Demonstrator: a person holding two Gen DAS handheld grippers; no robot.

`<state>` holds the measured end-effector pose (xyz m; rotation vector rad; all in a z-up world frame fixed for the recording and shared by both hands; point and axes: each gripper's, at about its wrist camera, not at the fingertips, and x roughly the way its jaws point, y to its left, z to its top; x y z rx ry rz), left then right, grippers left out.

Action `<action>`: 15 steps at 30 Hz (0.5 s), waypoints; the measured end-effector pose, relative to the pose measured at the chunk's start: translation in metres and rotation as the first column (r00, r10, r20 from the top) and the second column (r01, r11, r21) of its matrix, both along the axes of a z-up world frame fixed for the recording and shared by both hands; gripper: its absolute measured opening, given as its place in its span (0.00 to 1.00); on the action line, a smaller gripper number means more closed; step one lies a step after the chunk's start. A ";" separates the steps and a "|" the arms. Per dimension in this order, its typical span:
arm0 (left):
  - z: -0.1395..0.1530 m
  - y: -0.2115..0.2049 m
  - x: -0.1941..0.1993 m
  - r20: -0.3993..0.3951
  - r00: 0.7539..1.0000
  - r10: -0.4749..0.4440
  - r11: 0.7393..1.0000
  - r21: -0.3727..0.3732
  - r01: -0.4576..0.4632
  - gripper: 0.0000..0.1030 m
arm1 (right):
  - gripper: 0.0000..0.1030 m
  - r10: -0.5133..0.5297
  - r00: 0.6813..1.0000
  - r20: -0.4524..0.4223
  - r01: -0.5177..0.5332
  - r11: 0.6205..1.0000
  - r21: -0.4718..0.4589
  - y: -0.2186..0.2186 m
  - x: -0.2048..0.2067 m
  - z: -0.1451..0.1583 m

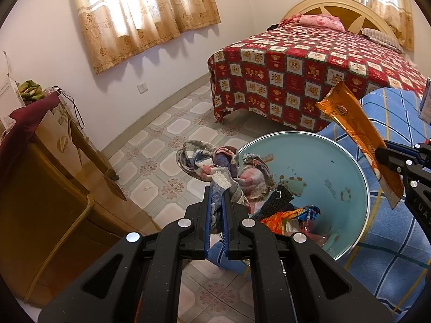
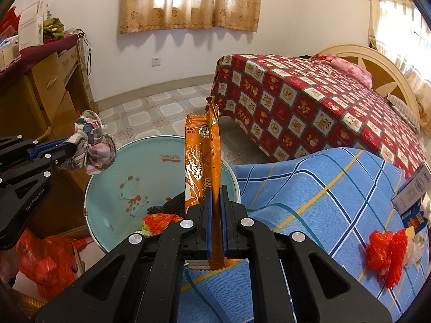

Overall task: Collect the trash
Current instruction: 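Carry the grey cloth and orange packet over the blue bin, then open both tools to drop the grey cloth and orange packet into the bin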

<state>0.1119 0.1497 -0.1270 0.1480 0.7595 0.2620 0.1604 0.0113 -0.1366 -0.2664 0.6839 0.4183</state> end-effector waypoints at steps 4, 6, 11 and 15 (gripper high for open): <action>0.001 -0.005 0.000 0.002 1.000 -0.012 1.000 -0.003 0.012 0.06 | 0.06 0.008 1.000 -0.003 -0.008 1.000 -0.003 0.002 0.000 -0.001; 0.001 -0.007 0.001 0.001 1.000 -0.019 1.000 -0.006 0.019 0.06 | 0.06 0.010 1.000 -0.005 -0.010 1.000 -0.005 0.003 0.001 -0.002; 0.000 -0.012 0.001 0.002 0.999 -0.041 0.999 -0.013 0.041 0.08 | 0.06 0.015 1.000 -0.014 -0.015 1.000 -0.002 0.002 0.002 -0.003; -0.001 -0.016 0.002 0.004 0.998 -0.059 0.998 -0.026 0.059 0.20 | 0.13 0.023 1.000 -0.021 -0.023 1.000 0.012 0.001 0.003 -0.004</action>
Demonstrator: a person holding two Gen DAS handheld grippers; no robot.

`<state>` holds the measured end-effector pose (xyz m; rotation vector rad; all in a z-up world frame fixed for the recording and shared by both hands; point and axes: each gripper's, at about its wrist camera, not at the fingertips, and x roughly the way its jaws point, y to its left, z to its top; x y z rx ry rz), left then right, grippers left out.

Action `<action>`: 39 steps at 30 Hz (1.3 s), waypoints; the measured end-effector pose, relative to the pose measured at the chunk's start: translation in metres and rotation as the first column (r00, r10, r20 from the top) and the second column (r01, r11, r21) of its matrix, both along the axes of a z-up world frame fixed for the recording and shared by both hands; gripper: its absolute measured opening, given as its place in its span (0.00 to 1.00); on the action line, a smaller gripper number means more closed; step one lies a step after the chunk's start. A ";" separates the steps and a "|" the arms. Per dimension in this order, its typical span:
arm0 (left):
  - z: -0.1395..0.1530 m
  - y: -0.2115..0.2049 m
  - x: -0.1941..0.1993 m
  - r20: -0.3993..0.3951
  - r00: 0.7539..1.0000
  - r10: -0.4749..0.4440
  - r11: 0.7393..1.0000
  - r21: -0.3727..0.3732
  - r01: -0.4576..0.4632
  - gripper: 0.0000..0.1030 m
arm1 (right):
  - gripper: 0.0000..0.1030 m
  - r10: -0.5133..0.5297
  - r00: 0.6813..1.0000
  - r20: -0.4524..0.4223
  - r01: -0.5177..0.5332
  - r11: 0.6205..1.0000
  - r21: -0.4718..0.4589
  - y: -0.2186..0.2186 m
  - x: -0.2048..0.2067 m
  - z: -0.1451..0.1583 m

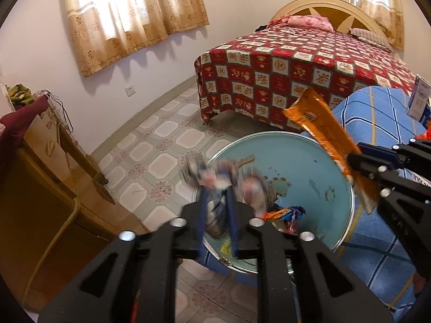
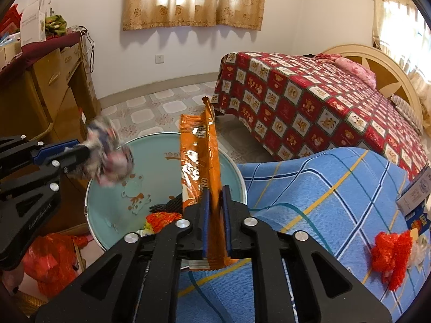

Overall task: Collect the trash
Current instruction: 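Open both tools to drop the grey cloth and orange packet into the bin, then grasp the red plastic bag with the left tool while the right tool grasps the red rope bundle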

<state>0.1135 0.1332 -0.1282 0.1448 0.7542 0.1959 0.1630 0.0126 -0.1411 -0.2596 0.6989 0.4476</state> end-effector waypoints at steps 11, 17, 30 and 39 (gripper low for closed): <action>-0.012 -0.007 0.001 -0.024 1.000 0.001 1.000 0.004 -0.001 0.61 | 0.41 -0.050 0.999 -0.013 0.051 0.999 0.017 -0.033 -0.006 -0.006; -0.025 -0.032 0.005 -0.059 0.998 -0.035 0.999 0.021 0.036 0.68 | 0.41 -0.191 0.981 0.016 0.191 0.982 0.009 -0.106 -0.022 -0.006; -0.029 -0.113 0.028 -0.063 0.991 -0.122 0.992 0.017 0.123 0.74 | 0.46 -0.533 0.844 -0.055 0.533 0.846 -0.010 -0.299 -0.016 -0.030; -0.025 -0.141 0.033 -0.061 0.987 -0.147 0.989 0.021 0.149 0.75 | 0.45 -0.491 0.869 -0.064 0.488 0.871 -0.061 -0.305 0.007 -0.043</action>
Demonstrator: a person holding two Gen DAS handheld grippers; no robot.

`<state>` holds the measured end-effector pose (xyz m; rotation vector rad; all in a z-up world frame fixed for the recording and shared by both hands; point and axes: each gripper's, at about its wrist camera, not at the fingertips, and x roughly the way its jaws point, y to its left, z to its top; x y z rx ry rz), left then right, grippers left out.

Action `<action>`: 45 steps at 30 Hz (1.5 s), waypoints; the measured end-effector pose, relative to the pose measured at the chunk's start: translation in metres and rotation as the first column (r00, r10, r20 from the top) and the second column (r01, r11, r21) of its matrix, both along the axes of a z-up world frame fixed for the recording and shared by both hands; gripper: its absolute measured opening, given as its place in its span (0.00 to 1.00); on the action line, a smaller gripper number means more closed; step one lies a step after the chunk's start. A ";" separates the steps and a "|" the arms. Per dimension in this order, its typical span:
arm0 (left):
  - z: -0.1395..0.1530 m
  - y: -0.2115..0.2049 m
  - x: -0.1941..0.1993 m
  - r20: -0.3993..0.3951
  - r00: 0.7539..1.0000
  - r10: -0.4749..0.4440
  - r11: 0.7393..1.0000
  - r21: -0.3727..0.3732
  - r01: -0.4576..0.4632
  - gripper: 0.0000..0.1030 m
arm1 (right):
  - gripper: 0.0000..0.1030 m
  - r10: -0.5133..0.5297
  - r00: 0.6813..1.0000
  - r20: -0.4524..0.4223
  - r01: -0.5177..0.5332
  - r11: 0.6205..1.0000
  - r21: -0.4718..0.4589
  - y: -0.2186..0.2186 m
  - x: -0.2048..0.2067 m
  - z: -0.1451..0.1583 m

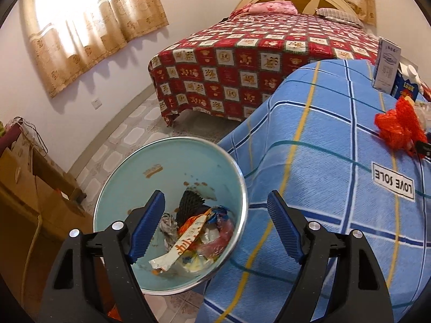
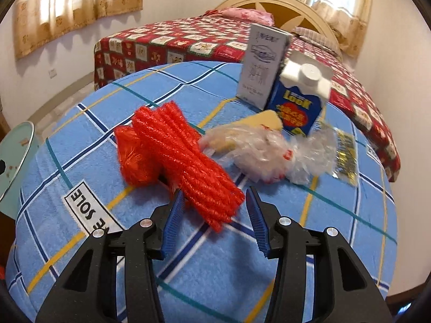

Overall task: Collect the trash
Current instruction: 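Grasp the red plastic bag with the left tool while the right tool grasps the red rope bundle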

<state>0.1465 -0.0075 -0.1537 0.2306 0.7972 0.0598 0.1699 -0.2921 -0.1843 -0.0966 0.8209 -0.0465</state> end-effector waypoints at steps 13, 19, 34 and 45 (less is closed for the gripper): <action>0.009 -0.071 0.004 -0.001 0.993 -0.121 0.993 -0.020 0.121 0.75 | 0.16 -0.126 0.992 0.029 0.122 0.986 0.112 -0.025 -0.054 0.023; 0.017 -0.128 0.005 0.014 0.978 -0.207 0.978 -0.033 0.207 0.75 | 0.16 -0.246 0.969 -0.001 0.244 0.962 0.124 -0.061 -0.061 0.016; -0.003 -0.216 0.037 -0.048 0.961 -0.274 0.960 -0.065 0.271 0.75 | 0.16 -0.344 0.939 0.006 0.337 0.925 0.173 -0.122 -0.077 0.002; -0.014 -0.198 0.045 -0.109 0.949 -0.294 0.953 -0.114 0.282 0.06 | 0.16 -0.257 0.966 0.023 0.248 0.948 0.201 -0.085 -0.069 0.003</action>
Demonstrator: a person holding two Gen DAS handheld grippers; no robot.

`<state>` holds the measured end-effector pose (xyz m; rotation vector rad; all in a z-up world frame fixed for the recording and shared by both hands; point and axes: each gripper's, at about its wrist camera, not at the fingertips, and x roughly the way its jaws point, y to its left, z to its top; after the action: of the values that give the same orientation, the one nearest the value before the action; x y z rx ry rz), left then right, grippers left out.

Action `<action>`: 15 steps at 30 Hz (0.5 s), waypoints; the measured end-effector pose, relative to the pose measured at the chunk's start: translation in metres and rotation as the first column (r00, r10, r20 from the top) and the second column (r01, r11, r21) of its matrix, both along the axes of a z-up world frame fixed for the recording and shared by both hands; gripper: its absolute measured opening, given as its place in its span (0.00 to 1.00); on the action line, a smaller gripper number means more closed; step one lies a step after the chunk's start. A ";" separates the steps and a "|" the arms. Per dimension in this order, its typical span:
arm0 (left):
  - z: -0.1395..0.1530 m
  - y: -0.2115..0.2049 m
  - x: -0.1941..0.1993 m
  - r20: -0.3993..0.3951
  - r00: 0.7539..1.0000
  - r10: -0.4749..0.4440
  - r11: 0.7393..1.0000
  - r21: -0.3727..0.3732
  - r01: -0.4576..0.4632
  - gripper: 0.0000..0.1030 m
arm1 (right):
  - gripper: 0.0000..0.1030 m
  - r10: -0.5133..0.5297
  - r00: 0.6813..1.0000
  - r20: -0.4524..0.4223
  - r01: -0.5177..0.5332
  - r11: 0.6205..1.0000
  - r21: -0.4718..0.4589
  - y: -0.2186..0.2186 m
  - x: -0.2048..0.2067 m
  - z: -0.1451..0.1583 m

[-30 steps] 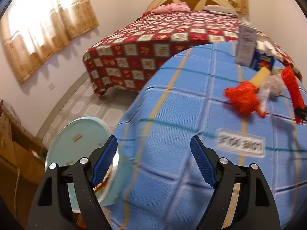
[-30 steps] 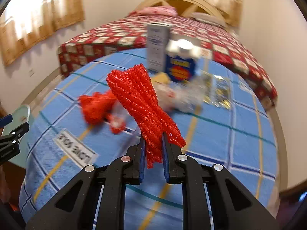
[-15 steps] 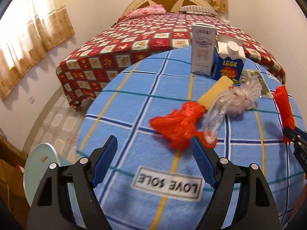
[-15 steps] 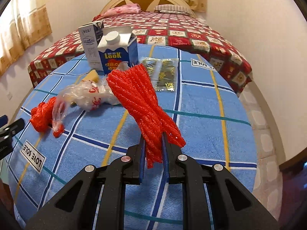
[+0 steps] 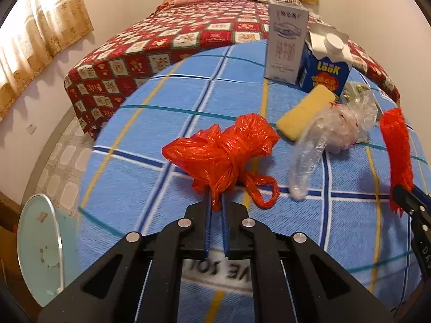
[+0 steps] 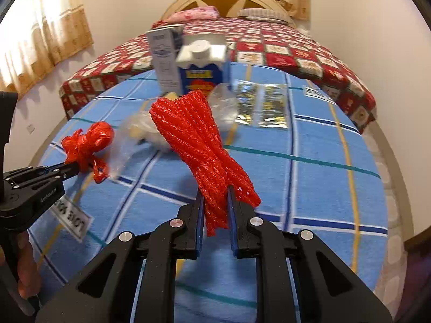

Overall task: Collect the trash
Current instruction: 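Grasp the red plastic bag with the left tool while the right tool grasps the red rope bundle, then carry the red plastic bag and red rope bundle over the blue bin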

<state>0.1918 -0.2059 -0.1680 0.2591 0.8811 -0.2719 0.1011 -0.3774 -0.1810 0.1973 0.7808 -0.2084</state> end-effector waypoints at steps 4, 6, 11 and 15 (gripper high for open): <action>0.015 0.025 -0.012 0.050 0.999 0.011 1.000 0.008 -0.011 0.05 | 0.16 0.032 0.999 0.010 -0.032 0.999 0.002 0.020 0.003 0.004; 0.022 0.041 -0.018 0.069 0.997 0.026 1.000 0.013 -0.027 0.05 | 0.16 0.060 0.998 0.011 -0.060 0.998 -0.006 0.035 0.006 0.006; 0.032 0.076 -0.030 0.095 0.994 0.062 0.998 0.011 -0.063 0.05 | 0.16 0.114 0.993 0.014 -0.114 0.993 -0.020 0.070 0.012 0.011; 0.036 0.103 -0.038 0.106 0.989 0.099 0.995 0.005 -0.101 0.05 | 0.16 0.153 0.988 0.019 -0.153 0.988 -0.031 0.096 0.019 0.013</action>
<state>0.1539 -0.1024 -0.1316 0.2363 0.7887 -0.1589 0.1196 -0.2815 -0.1676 0.1107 0.7677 -0.0722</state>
